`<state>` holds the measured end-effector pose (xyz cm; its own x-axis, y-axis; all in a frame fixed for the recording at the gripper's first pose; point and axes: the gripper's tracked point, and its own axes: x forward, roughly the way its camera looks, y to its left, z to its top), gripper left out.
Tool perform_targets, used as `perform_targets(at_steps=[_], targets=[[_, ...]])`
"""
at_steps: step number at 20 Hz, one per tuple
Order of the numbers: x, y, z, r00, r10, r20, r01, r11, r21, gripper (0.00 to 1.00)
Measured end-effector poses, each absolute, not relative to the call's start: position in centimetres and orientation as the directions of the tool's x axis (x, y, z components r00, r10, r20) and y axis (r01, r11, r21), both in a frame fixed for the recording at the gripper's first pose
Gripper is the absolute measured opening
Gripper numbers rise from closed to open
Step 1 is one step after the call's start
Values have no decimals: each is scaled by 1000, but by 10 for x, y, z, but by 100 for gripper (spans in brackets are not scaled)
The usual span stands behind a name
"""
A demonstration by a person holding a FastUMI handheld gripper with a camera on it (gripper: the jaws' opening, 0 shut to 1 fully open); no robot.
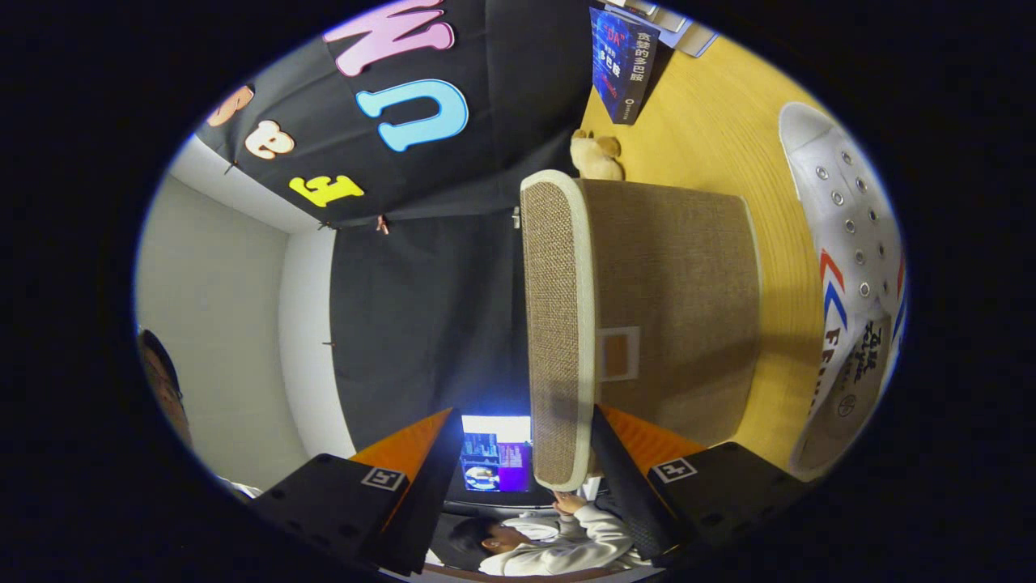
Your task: Open the storage box then place both shoes into the box .Put the left shoe in first, then the right shoe, with the right side of both shoes facing outward in a uniform manner.
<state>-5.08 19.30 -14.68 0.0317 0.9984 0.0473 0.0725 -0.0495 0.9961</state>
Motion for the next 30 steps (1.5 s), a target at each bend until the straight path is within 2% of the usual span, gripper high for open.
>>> perform_targets(at_steps=[2,6,8,9,11,13,21,30], targets=[[-51,196,-146,35,999,25,83,-28,996,94],[-46,206,-156,41,997,-59,135,53,990,56],[-43,214,-156,49,997,-67,138,59,989,20],[-48,215,-156,31,996,-82,144,77,986,20],[-50,222,-158,24,994,-108,124,104,987,9],[-53,224,-154,18,991,-131,92,129,987,6],[-44,249,-91,54,985,-165,-5,165,986,6],[-44,361,-12,90,983,-158,-175,172,969,8]])
